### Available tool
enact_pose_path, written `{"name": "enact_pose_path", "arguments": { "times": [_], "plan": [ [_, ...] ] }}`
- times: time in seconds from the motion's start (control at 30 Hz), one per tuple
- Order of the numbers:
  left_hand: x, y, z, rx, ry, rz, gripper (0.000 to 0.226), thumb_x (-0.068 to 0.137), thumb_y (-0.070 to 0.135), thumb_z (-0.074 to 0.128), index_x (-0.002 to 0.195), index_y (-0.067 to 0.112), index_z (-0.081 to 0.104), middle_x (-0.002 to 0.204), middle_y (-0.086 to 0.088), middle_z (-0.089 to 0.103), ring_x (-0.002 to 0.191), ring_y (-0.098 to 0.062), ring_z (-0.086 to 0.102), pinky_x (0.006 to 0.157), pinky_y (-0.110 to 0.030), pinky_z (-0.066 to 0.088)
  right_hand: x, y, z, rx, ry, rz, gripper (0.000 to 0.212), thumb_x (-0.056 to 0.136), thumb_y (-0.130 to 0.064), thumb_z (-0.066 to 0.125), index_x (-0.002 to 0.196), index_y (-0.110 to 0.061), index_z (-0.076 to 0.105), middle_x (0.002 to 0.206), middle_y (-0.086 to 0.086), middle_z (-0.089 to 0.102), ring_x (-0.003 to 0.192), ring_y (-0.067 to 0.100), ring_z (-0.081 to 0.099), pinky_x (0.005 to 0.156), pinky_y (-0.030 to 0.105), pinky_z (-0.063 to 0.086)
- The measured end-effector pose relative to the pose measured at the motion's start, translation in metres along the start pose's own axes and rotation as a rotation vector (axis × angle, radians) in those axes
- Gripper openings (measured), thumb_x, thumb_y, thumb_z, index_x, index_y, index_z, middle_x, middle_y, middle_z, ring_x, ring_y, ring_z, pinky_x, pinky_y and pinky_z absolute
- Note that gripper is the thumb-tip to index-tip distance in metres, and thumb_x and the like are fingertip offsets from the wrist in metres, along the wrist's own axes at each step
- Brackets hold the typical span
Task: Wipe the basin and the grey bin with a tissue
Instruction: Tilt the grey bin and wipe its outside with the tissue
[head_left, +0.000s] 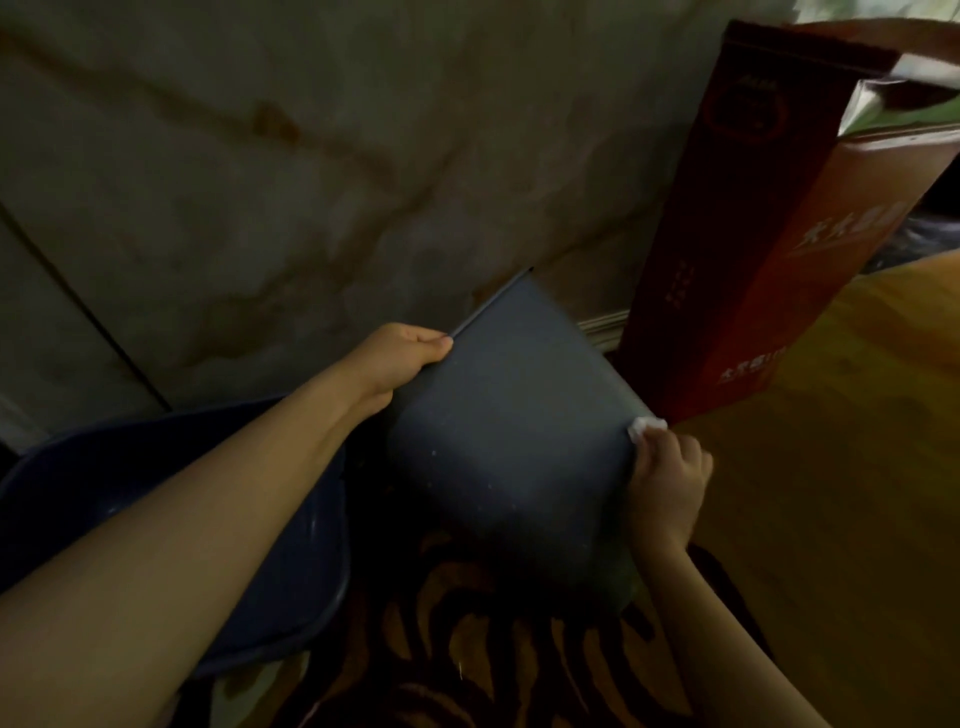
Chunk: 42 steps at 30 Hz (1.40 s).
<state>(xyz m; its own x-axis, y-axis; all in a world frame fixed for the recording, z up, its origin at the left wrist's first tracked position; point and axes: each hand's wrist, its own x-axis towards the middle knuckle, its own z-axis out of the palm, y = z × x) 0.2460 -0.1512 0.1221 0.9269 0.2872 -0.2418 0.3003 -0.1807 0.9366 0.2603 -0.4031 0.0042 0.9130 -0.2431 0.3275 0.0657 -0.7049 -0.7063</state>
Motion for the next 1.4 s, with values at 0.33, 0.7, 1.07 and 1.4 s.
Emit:
{"name": "enact_pose_path", "arguments": {
  "times": [0.33,0.7,1.07,1.4],
  "plan": [
    [-0.017,0.007,0.007,-0.095,0.008,-0.041,0.032,0.089,0.007,0.051,0.118,-0.005,0.057,0.099,-0.013,0.063,0.08,-0.018,0.061,0.081,-0.031,0.048,0.005,-0.086,0.01,0.213,-0.103,0.086,0.018,0.093,-0.019,0.052,0.1,-0.009,0.065,0.104,0.012,0.056,0.085,0.017,0.051,0.076,0.025,0.038],
    [-0.027,0.02,0.029,-0.128,0.026,-0.03,0.035,0.089,0.003,0.05,0.123,-0.008,0.052,0.096,-0.014,0.07,0.088,-0.016,0.065,0.08,-0.026,0.052,-0.035,-0.118,0.011,0.356,-0.017,-0.121,0.012,0.089,-0.015,0.058,0.087,-0.007,0.067,0.084,-0.001,0.045,0.084,0.019,0.048,0.071,0.02,0.033],
    [-0.02,0.032,0.038,-0.129,-0.028,-0.11,0.025,0.089,0.007,0.051,0.11,-0.004,0.06,0.082,-0.006,0.071,0.074,-0.012,0.065,0.067,-0.023,0.052,-0.076,0.015,-0.023,0.265,0.157,0.472,0.019,0.091,-0.021,0.055,0.095,-0.008,0.067,0.087,0.001,0.048,0.083,0.024,0.057,0.072,0.034,0.049],
    [-0.031,0.042,0.049,-0.201,-0.157,-0.276,0.022,0.09,0.015,0.049,0.074,0.005,0.061,0.057,-0.006,0.066,0.054,-0.016,0.063,0.054,-0.024,0.053,-0.033,-0.137,-0.023,0.496,-0.098,-0.056,0.013,0.09,-0.018,0.057,0.093,-0.014,0.068,0.086,-0.005,0.048,0.077,0.004,0.048,0.067,0.008,0.037]
  ]
}}
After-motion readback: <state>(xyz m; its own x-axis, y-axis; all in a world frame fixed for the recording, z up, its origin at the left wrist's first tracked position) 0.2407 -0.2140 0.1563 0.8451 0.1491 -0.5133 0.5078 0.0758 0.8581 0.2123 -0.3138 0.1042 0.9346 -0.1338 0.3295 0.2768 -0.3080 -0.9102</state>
